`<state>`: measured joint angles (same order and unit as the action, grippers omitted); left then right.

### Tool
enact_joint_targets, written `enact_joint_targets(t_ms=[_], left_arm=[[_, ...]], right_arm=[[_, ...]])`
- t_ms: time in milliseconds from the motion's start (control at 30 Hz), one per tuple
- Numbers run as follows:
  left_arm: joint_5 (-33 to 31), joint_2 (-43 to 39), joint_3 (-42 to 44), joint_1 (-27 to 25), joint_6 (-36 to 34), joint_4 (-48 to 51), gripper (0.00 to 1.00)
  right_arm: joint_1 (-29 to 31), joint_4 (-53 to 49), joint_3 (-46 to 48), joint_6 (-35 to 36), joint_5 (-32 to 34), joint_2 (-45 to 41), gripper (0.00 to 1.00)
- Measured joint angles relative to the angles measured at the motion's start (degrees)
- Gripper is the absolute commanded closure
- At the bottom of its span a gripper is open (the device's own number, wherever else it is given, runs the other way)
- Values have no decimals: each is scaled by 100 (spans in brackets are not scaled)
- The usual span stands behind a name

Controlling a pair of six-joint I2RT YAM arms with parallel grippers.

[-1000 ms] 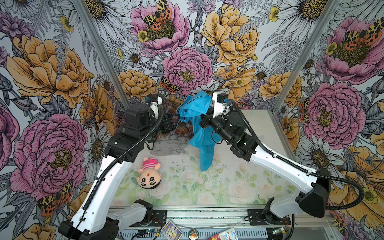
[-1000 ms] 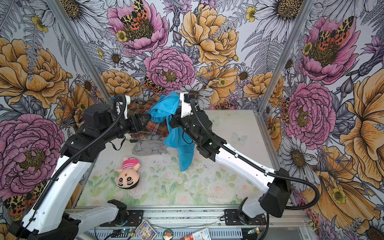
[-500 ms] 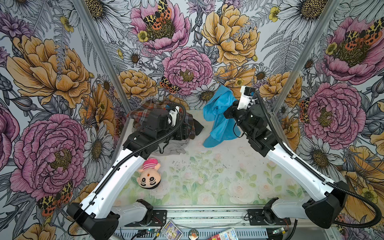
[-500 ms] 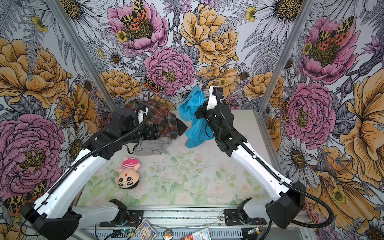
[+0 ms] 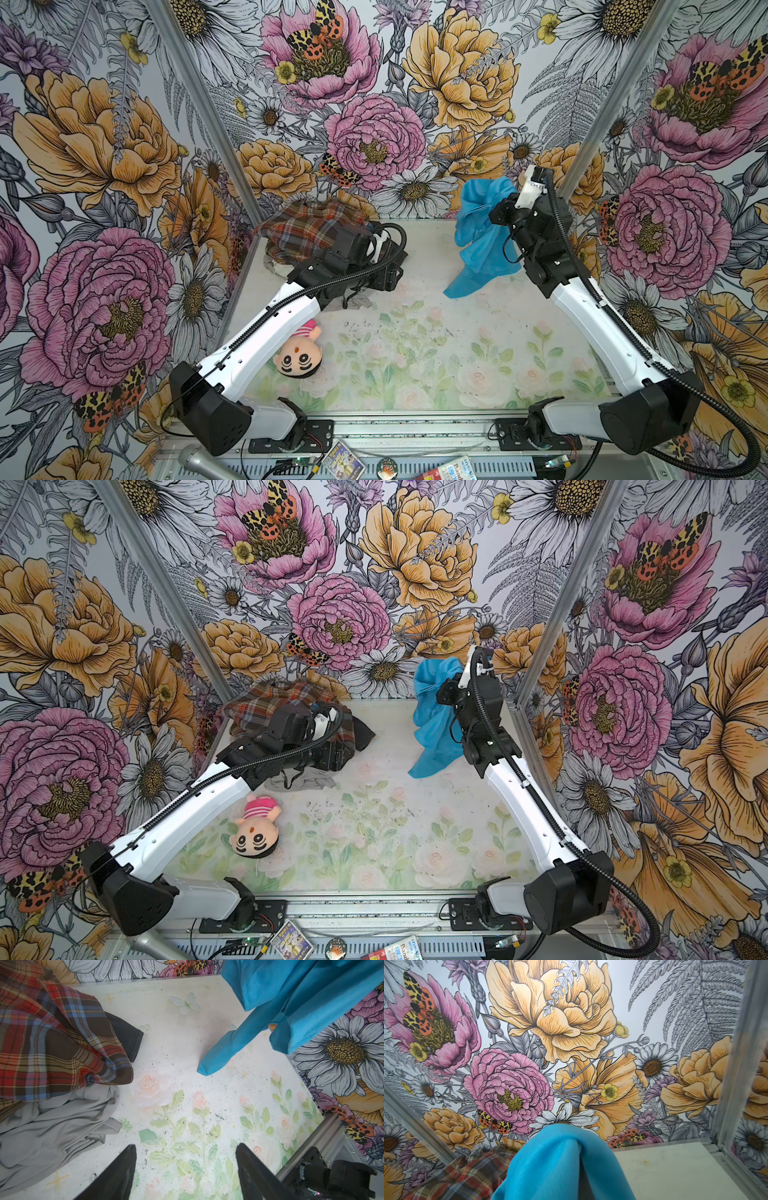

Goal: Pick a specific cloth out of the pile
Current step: 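Carry the blue cloth off with the right gripper while the left gripper releases, then lower the blue cloth onto the clear table area and open the right gripper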

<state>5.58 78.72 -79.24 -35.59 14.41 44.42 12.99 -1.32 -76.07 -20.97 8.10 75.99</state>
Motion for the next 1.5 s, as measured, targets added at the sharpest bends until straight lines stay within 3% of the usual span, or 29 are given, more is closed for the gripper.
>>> enact_joint_targets(t_ms=[367, 533, 833, 1200, 1500], left_arm=[[31, 911, -385, -28, -262, -57, 23], [122, 1121, -629, -28, -315, -96, 23], [267, 1307, -680, -26, -396, -98, 22], [356, 1305, -721, 168, -393, -101, 23], [358, 1248, -721, 291, -393, -101, 23]], right_arm=[[-1128, -101, -98, 44, -219, 63, 100], [-1274, -125, -13, 42, -280, 35, 100], [-1534, -225, 1034, -142, -328, -286, 100], [-1626, -1447, 1700, -662, 48, -898, 100], [-1646, -2374, 1893, -1130, 282, -553, 100]])
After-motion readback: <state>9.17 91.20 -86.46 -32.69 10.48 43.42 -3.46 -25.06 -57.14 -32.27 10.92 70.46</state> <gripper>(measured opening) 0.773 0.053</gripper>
